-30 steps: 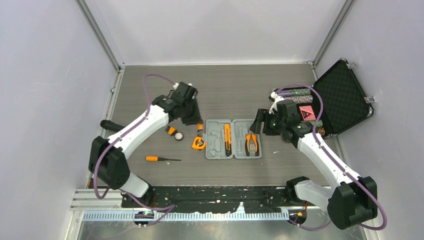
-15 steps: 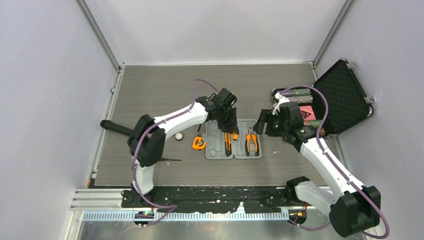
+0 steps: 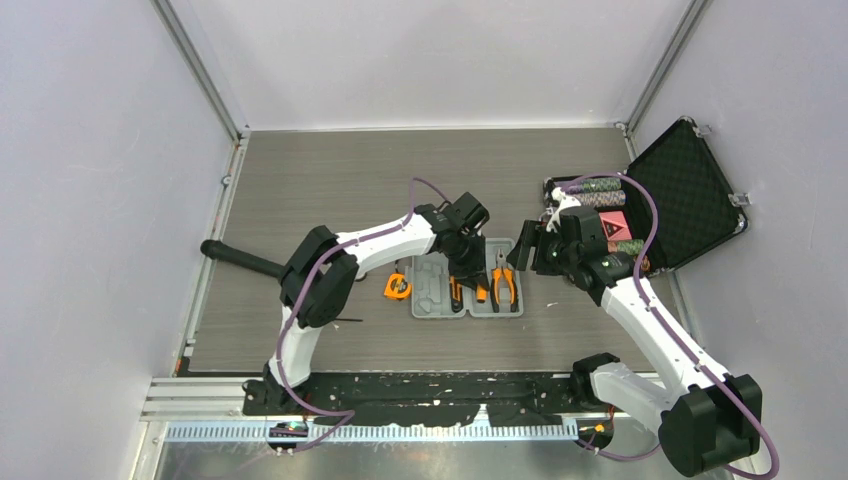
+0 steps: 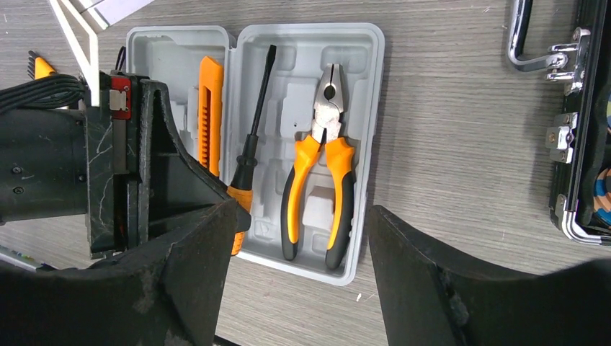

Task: Pack the tool kit
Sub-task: Place the screwdriver in the toolbox.

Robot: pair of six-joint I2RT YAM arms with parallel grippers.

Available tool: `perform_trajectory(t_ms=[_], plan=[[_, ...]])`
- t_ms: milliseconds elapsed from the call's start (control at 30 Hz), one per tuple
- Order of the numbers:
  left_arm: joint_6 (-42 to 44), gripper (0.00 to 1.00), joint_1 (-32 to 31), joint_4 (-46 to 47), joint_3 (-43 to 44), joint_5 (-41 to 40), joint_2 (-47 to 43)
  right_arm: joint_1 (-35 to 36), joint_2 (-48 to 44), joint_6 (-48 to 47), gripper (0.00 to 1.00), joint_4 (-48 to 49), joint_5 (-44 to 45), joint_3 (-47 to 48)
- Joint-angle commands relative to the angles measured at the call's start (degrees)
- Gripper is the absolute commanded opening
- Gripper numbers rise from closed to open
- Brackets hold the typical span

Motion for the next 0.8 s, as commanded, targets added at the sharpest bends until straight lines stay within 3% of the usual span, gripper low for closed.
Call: perform_trajectory(t_ms=[0, 267, 767], plan=[[-1.06, 0.09, -0.36, -0.66, 2.49, 2.08, -0.18, -0.23, -0.36, 0.41, 0.72, 0.73, -0.14, -0.47], [-1.54, 0.27, -0.37, -0.3, 2.95, 3.56, 1.22, -0.22, 0.29, 0.65, 0.72, 1.01, -1.09, -0.51], [-1.54, 0.43, -0.28, -1.43, 4.55, 4.53, 2.19, -0.31, 1.39, 0.8, 0.72, 1.53, -2.49, -0.31]])
